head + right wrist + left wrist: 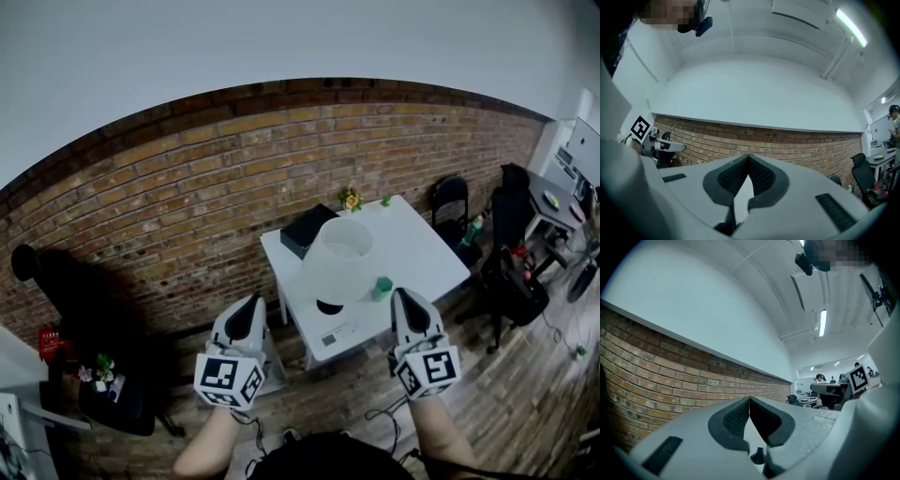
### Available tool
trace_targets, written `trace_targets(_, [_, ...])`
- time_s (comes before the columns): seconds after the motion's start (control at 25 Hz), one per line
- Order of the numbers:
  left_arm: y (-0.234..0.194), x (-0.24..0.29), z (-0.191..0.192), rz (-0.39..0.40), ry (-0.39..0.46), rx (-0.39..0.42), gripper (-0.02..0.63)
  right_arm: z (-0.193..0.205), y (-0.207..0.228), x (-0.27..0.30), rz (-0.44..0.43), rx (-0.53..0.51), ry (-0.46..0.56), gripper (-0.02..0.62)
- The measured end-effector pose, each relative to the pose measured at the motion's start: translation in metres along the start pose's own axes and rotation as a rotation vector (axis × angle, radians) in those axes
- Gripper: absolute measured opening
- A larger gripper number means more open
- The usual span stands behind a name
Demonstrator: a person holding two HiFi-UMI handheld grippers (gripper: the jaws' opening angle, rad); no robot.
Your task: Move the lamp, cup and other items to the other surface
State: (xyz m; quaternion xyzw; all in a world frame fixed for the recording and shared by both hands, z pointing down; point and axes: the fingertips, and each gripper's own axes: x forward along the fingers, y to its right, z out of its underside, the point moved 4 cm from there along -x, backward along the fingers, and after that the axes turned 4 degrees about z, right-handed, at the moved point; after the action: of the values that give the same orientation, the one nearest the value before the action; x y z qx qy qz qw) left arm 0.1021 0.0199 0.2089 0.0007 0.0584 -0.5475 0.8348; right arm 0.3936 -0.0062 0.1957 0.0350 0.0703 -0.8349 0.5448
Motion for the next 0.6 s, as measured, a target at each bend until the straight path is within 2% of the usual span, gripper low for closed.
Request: trace_targets(0.6, [-0.0049, -0.0001, 0.0009, 0.011, 0.003, -0.017, 0.006, -0.0043, -0.0077, 0.0027, -0.004, -0.019, -0.002, 0.003])
